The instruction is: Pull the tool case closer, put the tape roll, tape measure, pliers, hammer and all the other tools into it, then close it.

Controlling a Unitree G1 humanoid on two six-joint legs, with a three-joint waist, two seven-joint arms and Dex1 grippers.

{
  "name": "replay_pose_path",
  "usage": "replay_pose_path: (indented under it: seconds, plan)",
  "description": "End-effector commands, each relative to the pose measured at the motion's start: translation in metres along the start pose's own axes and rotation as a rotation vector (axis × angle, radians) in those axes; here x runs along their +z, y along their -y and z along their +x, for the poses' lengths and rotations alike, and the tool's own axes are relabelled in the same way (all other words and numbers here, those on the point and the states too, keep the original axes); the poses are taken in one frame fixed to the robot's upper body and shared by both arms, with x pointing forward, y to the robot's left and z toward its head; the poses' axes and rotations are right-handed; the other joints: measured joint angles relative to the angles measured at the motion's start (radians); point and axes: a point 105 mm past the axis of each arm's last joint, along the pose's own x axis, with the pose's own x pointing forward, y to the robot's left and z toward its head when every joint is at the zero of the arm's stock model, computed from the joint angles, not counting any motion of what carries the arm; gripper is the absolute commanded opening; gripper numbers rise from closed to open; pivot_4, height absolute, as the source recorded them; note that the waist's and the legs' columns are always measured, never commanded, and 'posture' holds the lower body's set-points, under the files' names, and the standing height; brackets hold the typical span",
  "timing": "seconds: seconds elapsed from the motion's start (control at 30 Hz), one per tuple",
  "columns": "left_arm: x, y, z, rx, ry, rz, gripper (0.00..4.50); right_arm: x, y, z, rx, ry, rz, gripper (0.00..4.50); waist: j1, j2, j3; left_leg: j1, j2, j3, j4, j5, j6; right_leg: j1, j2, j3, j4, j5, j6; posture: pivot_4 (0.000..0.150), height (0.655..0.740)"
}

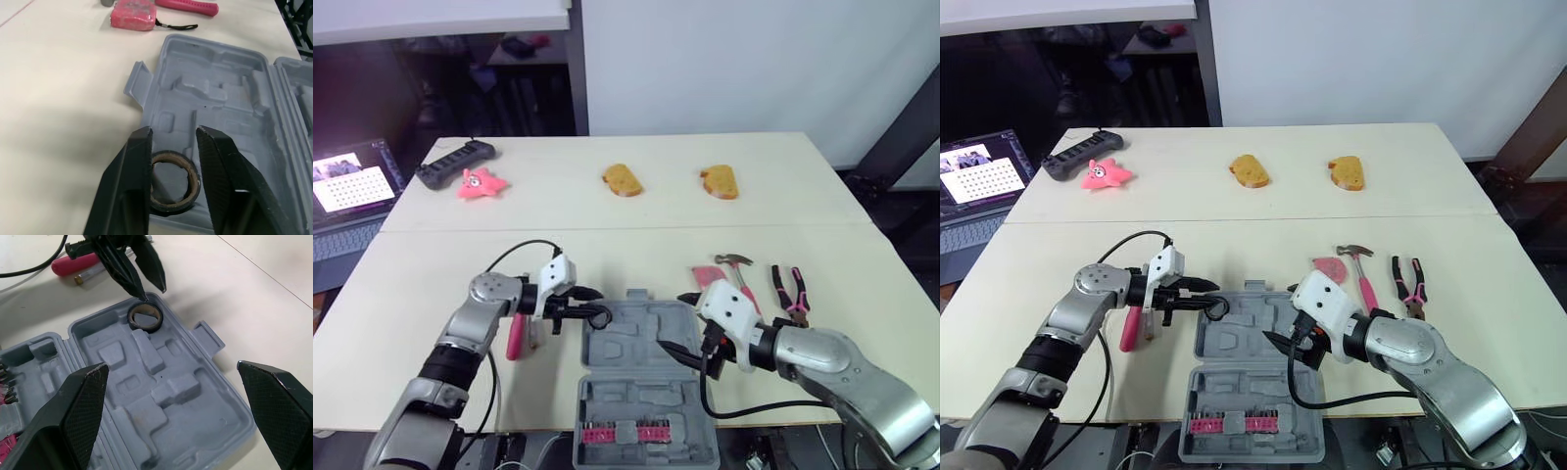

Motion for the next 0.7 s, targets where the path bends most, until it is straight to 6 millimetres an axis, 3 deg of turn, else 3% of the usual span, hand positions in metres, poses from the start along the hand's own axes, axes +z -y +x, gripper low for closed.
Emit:
replay_pose_path:
  seconds: [0.03, 0.43, 0.7]
  plan:
    - [-0.001, 0.003, 0.005, -0.009, 0.024, 0.017, 1.46, 0.011, -0.001, -0.004, -0.016, 0.042, -0.028, 4.50, 0.000, 0.000, 0.000, 0.000, 0.000, 0.000, 0.000, 0.000, 0.000, 0.000, 0.000, 0.000, 0.000, 0.000, 0.000, 0.150, 0.7400]
    - [-0.037, 0.006, 0.013, 0.005, -0.073, 0.061, 1.46, 0.013, 0.000, -0.006, -0.031, 0.043, -0.029, 4.50, 0.001, 0.000, 0.000, 0.000, 0.000, 0.000, 0.000, 0.000, 0.000, 0.000, 0.000, 0.000, 0.000, 0.000, 0.000, 0.150, 0.7400]
    - [-0.043, 0.008, 0.015, -0.003, -0.096, 0.079, 1.46, 0.014, 0.002, -0.008, -0.037, 0.042, -0.032, 4.50, 0.001, 0.000, 0.000, 0.001, 0.000, 0.000, 0.000, 0.000, 0.000, 0.001, 0.000, 0.000, 0.000, 0.000, 0.000, 0.150, 0.7400]
